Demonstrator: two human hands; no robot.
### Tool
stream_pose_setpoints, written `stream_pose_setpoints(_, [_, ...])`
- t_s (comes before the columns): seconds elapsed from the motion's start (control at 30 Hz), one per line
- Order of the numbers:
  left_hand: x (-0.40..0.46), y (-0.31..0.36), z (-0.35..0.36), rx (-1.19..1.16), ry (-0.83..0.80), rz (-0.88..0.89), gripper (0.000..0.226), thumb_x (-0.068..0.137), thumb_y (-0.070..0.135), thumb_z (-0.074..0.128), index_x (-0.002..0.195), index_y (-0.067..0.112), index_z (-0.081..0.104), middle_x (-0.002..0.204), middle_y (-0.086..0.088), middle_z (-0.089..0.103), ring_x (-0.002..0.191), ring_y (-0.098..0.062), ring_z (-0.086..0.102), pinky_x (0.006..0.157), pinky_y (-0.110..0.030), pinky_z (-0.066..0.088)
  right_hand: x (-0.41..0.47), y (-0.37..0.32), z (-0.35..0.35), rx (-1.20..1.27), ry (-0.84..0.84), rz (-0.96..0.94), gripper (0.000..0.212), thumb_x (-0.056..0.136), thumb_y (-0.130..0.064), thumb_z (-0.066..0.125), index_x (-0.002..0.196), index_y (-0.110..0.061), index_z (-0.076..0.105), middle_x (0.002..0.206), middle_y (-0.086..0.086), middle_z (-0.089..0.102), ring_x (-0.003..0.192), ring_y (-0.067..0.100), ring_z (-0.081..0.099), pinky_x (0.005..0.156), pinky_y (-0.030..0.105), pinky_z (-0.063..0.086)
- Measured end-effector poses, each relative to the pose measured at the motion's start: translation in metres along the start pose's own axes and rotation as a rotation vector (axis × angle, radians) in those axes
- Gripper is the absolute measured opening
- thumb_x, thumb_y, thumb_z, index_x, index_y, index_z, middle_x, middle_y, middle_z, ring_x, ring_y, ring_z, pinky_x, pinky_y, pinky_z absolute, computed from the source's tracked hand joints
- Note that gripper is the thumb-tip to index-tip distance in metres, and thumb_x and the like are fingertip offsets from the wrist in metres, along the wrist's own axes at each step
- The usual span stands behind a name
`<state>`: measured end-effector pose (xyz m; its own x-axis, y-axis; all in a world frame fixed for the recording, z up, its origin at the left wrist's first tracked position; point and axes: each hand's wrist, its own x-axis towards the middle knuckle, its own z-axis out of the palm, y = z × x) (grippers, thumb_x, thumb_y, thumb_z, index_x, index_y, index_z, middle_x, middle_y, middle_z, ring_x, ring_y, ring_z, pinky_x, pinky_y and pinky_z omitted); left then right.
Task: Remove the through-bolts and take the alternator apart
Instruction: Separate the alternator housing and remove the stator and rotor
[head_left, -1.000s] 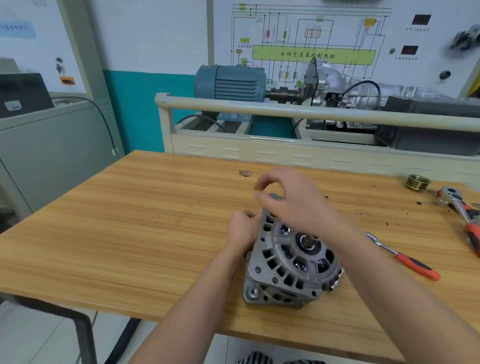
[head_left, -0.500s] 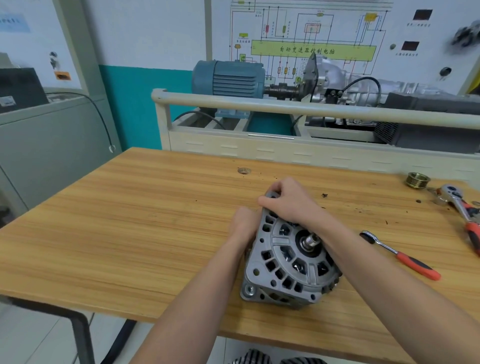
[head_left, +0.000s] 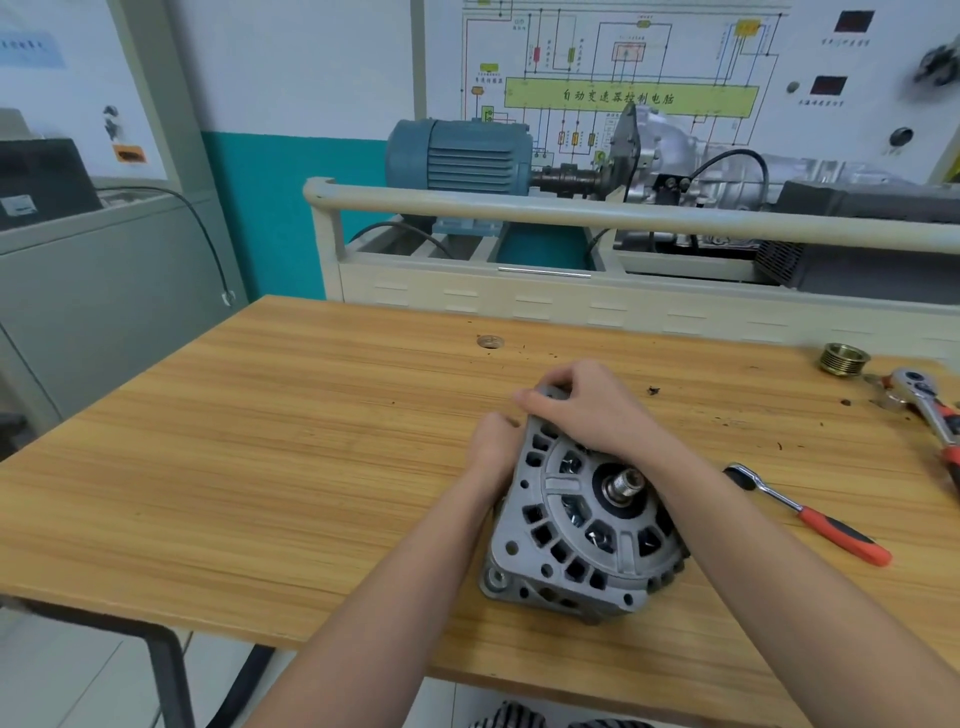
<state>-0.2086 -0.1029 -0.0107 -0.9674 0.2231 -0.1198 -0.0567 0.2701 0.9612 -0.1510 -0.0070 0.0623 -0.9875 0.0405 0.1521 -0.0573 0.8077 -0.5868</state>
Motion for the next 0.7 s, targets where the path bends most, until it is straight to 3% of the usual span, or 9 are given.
stream_pose_setpoints(0.03, [-0.005,0.003,-0.003,0.095,0.008,0.017,0.040,0.098,0.020,0.046,0.058,0.020,0.042,0.056,0.006,0.044,0.055,-0.014,0.046,0.055,-0.026,0.045,-0.005,0.005,-0.006,0.060,0.009,0.013,0.025,0.088,-0.049,0.058,0.083,-0.026,0.065,0.077,-0.013,0.062,0.071,0.001,0.057,0.059,0.017,0.039])
stream_pose_setpoints(0.07, [-0.007,0.003,-0.006,0.154,0.033,0.034,0.042,0.098,0.024,0.047,0.057,0.017,0.044,0.052,0.005,0.043,0.049,-0.013,0.041,0.050,-0.026,0.037,-0.012,0.012,-0.013,0.119,0.027,0.022,0.019,0.089,-0.048,0.056,0.091,-0.030,0.063,0.086,-0.017,0.062,0.079,-0.005,0.056,0.062,0.014,0.039])
stream_pose_setpoints(0.13, [-0.014,0.002,-0.010,0.078,0.079,0.090,0.030,0.099,0.025,0.045,0.076,0.012,0.059,0.067,0.000,0.056,0.062,-0.016,0.051,0.063,-0.030,0.045,-0.031,0.034,-0.024,0.252,0.110,0.025,0.023,0.091,-0.042,0.055,0.110,-0.031,0.062,0.100,-0.020,0.061,0.093,-0.009,0.054,0.066,0.009,0.041])
stream_pose_setpoints(0.2, [-0.030,-0.001,-0.017,-0.224,0.113,0.116,0.020,0.099,0.019,0.045,0.097,0.011,0.062,0.095,-0.004,0.066,0.092,-0.019,0.062,0.089,-0.035,0.050,-0.056,0.059,-0.024,0.425,0.207,0.048,0.032,0.087,-0.037,0.057,0.117,-0.027,0.062,0.107,-0.018,0.064,0.102,-0.002,0.058,0.070,0.009,0.048])
stream_pose_setpoints(0.27, [-0.054,-0.004,-0.023,-0.527,-0.028,0.174,0.022,0.095,0.026,0.048,0.105,0.012,0.062,0.112,-0.007,0.067,0.107,-0.019,0.062,0.097,-0.032,0.047,-0.080,0.080,-0.006,0.682,0.243,0.095,0.039,0.082,-0.037,0.056,0.118,-0.025,0.062,0.111,-0.011,0.068,0.106,0.012,0.063,0.082,0.022,0.054])
stream_pose_setpoints(0.37, [-0.080,-0.008,-0.030,-0.630,-0.393,0.243,0.067,0.072,0.055,0.061,0.125,0.014,0.052,0.120,-0.003,0.066,0.111,-0.019,0.062,0.089,-0.032,0.052,-0.096,0.093,0.028,1.043,0.225,0.095,0.048,0.074,-0.035,0.068,0.121,-0.024,0.062,0.116,0.001,0.069,0.106,0.024,0.065,0.084,0.037,0.055])
stream_pose_setpoints(0.47, [-0.097,-0.014,-0.027,-0.547,-0.395,0.270,0.099,0.052,0.059,0.079,0.135,0.019,0.044,0.123,-0.004,0.065,0.110,-0.027,0.063,0.082,-0.037,0.055,-0.092,0.090,0.042,1.142,0.370,0.054,0.039,0.070,-0.031,0.066,0.109,-0.027,0.071,0.108,0.006,0.072,0.096,0.024,0.070,0.072,0.032,0.058])
stream_pose_setpoints(0.6, [-0.109,-0.025,-0.017,-0.535,-0.371,0.364,0.096,0.062,0.060,0.075,0.142,0.029,0.032,0.131,0.005,0.058,0.119,-0.022,0.058,0.086,-0.034,0.053,-0.084,0.085,0.045,1.311,0.463,0.099,0.038,0.071,-0.026,0.065,0.105,-0.011,0.073,0.105,0.016,0.071,0.093,0.031,0.069,0.066,0.029,0.057])
stream_pose_setpoints(0.7, [-0.106,-0.021,-0.014,-0.631,-0.312,0.310,0.087,0.061,0.043,0.073,0.139,0.023,0.039,0.122,-0.003,0.064,0.108,-0.026,0.063,0.079,-0.033,0.055,-0.080,0.079,0.041,1.361,0.462,0.157,0.046,0.066,-0.027,0.070,0.105,-0.003,0.071,0.103,0.020,0.070,0.089,0.033,0.070,0.063,0.031,0.057])
